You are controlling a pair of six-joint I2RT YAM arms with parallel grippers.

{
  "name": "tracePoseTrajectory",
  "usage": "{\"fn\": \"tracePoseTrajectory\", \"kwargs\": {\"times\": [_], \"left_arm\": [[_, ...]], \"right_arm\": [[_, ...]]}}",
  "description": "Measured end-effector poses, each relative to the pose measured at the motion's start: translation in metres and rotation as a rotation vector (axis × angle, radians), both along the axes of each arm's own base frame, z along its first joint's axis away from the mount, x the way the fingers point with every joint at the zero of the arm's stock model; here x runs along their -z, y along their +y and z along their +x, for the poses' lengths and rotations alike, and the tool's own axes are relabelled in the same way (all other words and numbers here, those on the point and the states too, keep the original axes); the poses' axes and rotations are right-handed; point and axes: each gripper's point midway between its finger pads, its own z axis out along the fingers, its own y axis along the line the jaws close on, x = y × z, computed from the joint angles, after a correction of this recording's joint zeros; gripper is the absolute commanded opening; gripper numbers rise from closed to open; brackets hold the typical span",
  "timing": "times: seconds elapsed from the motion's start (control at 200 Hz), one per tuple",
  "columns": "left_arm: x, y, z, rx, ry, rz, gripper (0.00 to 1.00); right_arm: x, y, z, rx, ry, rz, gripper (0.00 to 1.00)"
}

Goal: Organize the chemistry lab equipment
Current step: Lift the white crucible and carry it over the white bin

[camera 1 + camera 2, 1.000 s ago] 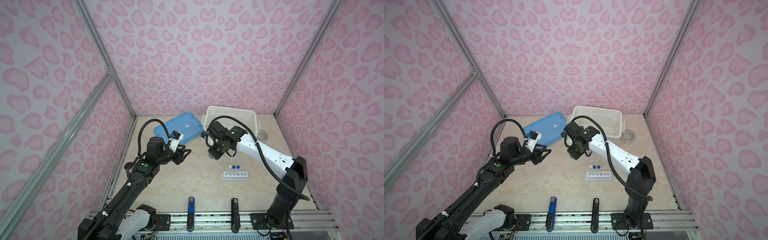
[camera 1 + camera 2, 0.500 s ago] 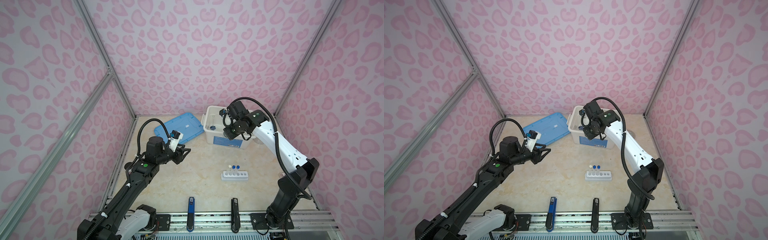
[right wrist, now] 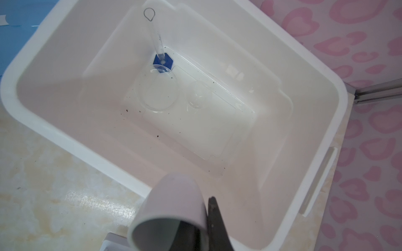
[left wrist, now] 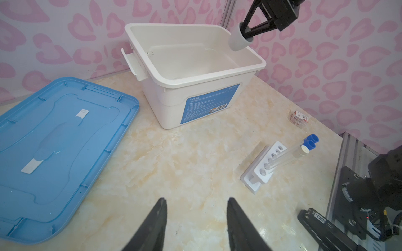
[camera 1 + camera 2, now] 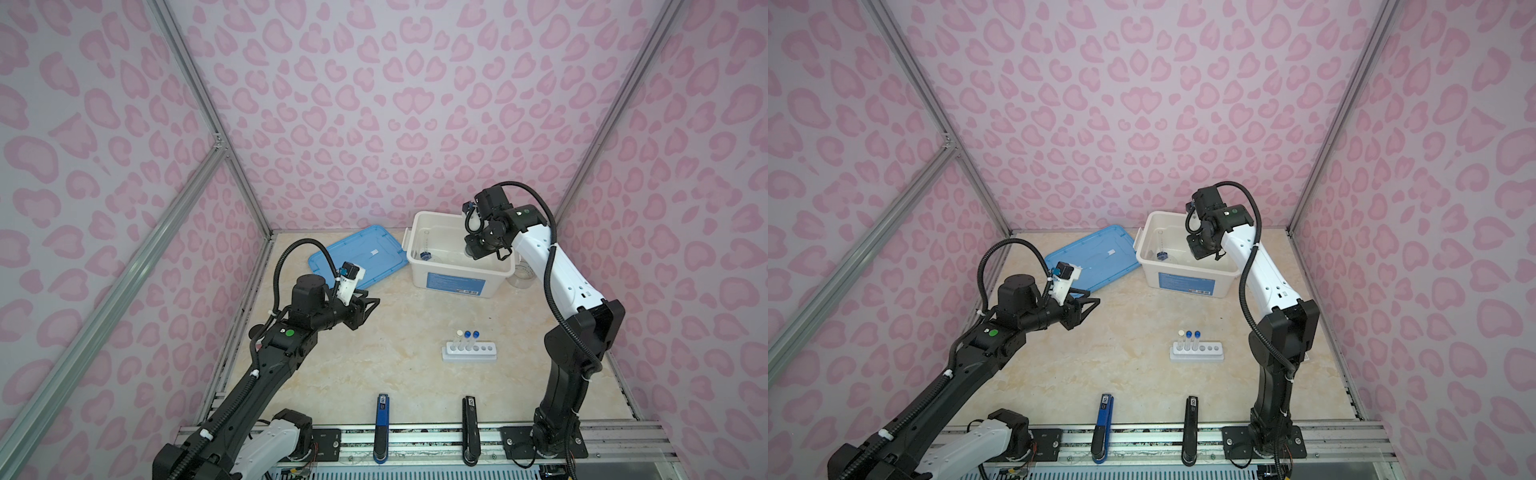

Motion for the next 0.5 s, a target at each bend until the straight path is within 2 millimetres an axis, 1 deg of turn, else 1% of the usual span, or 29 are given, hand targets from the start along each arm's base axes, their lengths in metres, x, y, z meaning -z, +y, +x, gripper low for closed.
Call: {"fn": "tracePoseTrajectory", "kwargs": {"times": [0.325, 0.5], "left_arm": [[0.004, 0.001, 0.001, -0.008, 0.011, 0.008, 0.47], [0.006, 0.002, 0.003, -0.015, 0.017, 0.014, 0.47]], "right_arm": [[0.03, -0.015, 0.028, 0.043, 0.056, -0.016, 0.05], [0.045, -0.019, 0.036, 0.049, 0.083, -0.031, 0.05]]}}
